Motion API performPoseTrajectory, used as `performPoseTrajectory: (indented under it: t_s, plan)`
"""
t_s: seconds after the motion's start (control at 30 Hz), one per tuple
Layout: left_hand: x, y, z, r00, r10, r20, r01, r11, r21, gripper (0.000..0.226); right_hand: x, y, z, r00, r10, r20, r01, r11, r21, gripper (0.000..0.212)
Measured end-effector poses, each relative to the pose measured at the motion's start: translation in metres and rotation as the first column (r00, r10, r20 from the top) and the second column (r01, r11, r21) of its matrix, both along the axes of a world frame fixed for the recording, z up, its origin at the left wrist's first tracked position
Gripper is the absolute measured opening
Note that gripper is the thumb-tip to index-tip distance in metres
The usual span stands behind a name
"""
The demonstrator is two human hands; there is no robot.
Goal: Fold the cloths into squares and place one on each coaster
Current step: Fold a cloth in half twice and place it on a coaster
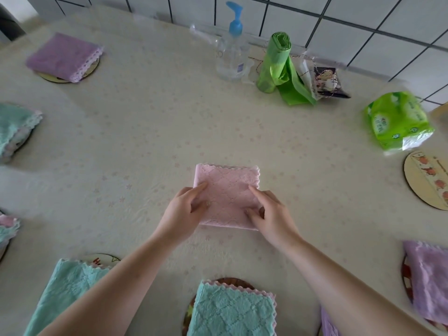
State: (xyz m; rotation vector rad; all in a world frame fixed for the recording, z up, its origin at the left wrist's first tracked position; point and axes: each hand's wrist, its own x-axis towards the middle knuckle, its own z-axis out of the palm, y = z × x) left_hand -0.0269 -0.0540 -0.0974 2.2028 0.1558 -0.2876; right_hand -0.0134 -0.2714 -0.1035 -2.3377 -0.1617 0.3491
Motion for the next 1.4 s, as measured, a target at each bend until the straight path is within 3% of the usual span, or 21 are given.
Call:
performPoseTrajectory:
  t_s: [0.27, 0.37, 0.47, 0.57, 0.63, 0.73, 0.87, 0.97, 1.03, 1.1, 1.23, 1.4]
  plan:
    - [0.006, -0.002, 0.003, 0.999, -0.027, -0.043, 0.028, 0.999, 0.023, 0.052, 0.002, 0.001, 0.004, 1.000, 0.019, 0.013, -0.019, 0.999, -0.049, 0.059]
    - [0.000, -0.002, 0.007, 0.996, -0.026, 0.089, 0.004, 0.970, 0.241, 0.055, 0.000, 0.002, 0.014, 0.997, 0.005, 0.074, 0.009, 0.981, -0.195, 0.056]
    - [-0.001, -0.007, 0.003, 0.948, -0.223, 0.226, 0.098, 0.883, 0.459, 0.049, 0.001, 0.013, 0.017, 0.978, 0.153, 0.142, -0.087, 0.918, -0.387, 0.059]
    - [0.007, -0.013, -0.006, 0.909, -0.406, 0.092, 0.291, 0.778, 0.557, 0.061, 0.006, 0.027, 0.009, 0.953, 0.303, 0.027, -0.244, 0.815, -0.525, 0.075]
    - [0.012, -0.011, -0.015, 0.898, -0.440, -0.017, 0.360, 0.712, 0.603, 0.066, 0.011, 0.026, 0.000, 0.948, 0.316, -0.018, -0.267, 0.767, -0.584, 0.084]
    - [0.018, -0.008, -0.018, 0.891, -0.452, -0.046, 0.384, 0.693, 0.610, 0.066, 0.016, 0.022, -0.005, 0.944, 0.328, -0.027, -0.277, 0.748, -0.604, 0.091]
    - [0.015, -0.006, -0.014, 0.911, -0.412, -0.013, 0.346, 0.748, 0.566, 0.068, 0.016, 0.021, 0.004, 0.964, 0.266, 0.004, -0.229, 0.838, -0.495, 0.081]
    - [0.005, 0.001, -0.005, 0.992, -0.098, 0.074, 0.056, 0.897, 0.437, 0.068, 0.007, 0.012, 0.016, 0.994, -0.081, 0.071, 0.099, 0.949, -0.300, 0.065]
    - [-0.001, 0.004, 0.001, 0.997, 0.025, 0.072, -0.050, 0.925, 0.377, 0.058, 0.001, 0.011, 0.019, 0.969, -0.243, -0.039, 0.231, 0.953, -0.193, 0.059]
    - [-0.003, 0.004, 0.002, 0.999, 0.042, 0.030, -0.049, 0.947, 0.319, 0.049, -0.001, 0.016, 0.019, 0.943, -0.301, -0.143, 0.287, 0.952, -0.111, 0.057]
    - [-0.001, -0.002, 0.013, 0.983, 0.172, -0.067, -0.172, 0.985, 0.003, 0.037, 0.002, 0.022, 0.029, 0.824, -0.445, -0.350, 0.507, 0.855, 0.107, 0.048]
    - [-0.014, -0.008, 0.031, 0.931, 0.273, -0.242, -0.347, 0.868, -0.354, 0.037, -0.019, 0.009, 0.036, 0.671, -0.480, -0.565, 0.724, 0.589, 0.359, 0.034]
